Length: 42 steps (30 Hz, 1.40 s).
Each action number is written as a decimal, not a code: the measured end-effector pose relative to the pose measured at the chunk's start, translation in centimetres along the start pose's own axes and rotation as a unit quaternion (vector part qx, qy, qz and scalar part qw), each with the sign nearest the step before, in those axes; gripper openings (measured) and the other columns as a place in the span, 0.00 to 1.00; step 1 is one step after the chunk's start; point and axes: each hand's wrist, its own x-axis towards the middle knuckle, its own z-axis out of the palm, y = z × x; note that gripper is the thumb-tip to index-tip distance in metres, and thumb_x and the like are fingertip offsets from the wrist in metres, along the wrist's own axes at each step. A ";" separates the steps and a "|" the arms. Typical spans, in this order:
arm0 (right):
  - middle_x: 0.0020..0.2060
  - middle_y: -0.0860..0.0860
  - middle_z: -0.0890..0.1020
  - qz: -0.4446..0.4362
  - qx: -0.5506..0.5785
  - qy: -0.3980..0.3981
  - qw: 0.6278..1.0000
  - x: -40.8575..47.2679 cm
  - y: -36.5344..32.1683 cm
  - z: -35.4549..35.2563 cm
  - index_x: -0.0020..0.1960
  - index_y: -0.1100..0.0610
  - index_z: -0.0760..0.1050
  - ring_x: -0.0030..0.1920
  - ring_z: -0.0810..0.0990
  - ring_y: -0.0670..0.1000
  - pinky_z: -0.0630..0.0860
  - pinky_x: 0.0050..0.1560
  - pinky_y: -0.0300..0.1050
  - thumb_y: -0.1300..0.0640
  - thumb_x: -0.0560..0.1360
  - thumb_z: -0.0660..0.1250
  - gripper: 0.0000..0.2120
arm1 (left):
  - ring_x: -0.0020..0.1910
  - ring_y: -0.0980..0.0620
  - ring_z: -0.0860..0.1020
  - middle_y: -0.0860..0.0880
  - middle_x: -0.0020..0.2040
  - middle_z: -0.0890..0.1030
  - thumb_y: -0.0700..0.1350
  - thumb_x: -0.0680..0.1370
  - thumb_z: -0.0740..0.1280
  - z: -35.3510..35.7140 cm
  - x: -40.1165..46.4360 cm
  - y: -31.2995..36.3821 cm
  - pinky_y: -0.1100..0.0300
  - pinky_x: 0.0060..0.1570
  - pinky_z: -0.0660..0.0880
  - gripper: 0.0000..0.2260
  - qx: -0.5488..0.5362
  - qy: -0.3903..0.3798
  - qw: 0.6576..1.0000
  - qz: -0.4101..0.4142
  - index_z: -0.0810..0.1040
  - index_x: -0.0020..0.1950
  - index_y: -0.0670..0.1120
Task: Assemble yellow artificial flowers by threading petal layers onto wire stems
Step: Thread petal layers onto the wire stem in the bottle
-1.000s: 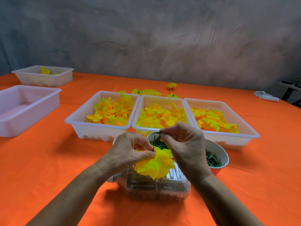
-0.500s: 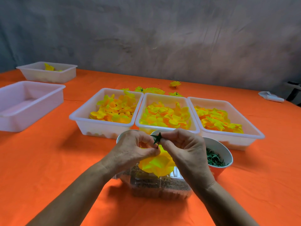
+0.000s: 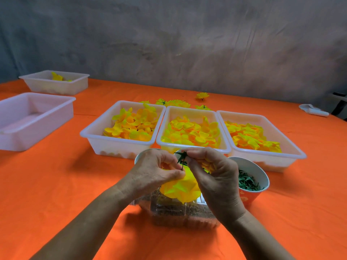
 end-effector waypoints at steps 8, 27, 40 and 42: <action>0.44 0.51 0.85 -0.095 -0.080 -0.022 0.992 0.0 0.0 -0.4 0.42 0.62 0.81 0.47 0.84 0.46 0.81 0.46 0.46 0.66 0.70 0.70 0.02 | 0.39 0.55 0.80 0.52 0.36 0.82 0.44 0.68 0.77 -0.1 -0.1 0.2 0.59 0.45 0.77 0.08 0.001 -0.004 1.000 0.003 0.81 0.32 0.54; 0.44 0.52 0.84 -0.126 -0.136 -0.057 0.981 0.5 -0.2 -1.0 0.41 0.61 0.82 0.45 0.83 0.47 0.79 0.44 0.44 0.62 0.74 0.68 0.05 | 0.41 0.56 0.81 0.53 0.38 0.82 0.42 0.68 0.76 0.0 -0.4 0.2 0.62 0.47 0.77 0.07 0.009 0.005 1.000 0.007 0.82 0.35 0.53; 0.42 0.50 0.85 0.031 0.049 -0.059 0.997 0.5 -0.5 -0.7 0.43 0.57 0.83 0.45 0.84 0.48 0.79 0.45 0.39 0.62 0.68 0.74 0.04 | 0.46 0.49 0.82 0.46 0.43 0.83 0.37 0.69 0.75 -0.2 -0.4 0.6 0.47 0.54 0.76 0.09 -0.017 -0.006 1.000 -0.001 0.82 0.36 0.51; 0.41 0.49 0.85 0.048 0.064 -0.055 0.995 0.5 -0.7 -0.6 0.42 0.54 0.83 0.44 0.84 0.48 0.79 0.45 0.39 0.60 0.68 0.74 0.04 | 0.46 0.49 0.82 0.46 0.43 0.84 0.37 0.69 0.75 -0.2 -0.4 0.6 0.47 0.54 0.76 0.11 -0.015 -0.001 1.000 0.001 0.82 0.35 0.53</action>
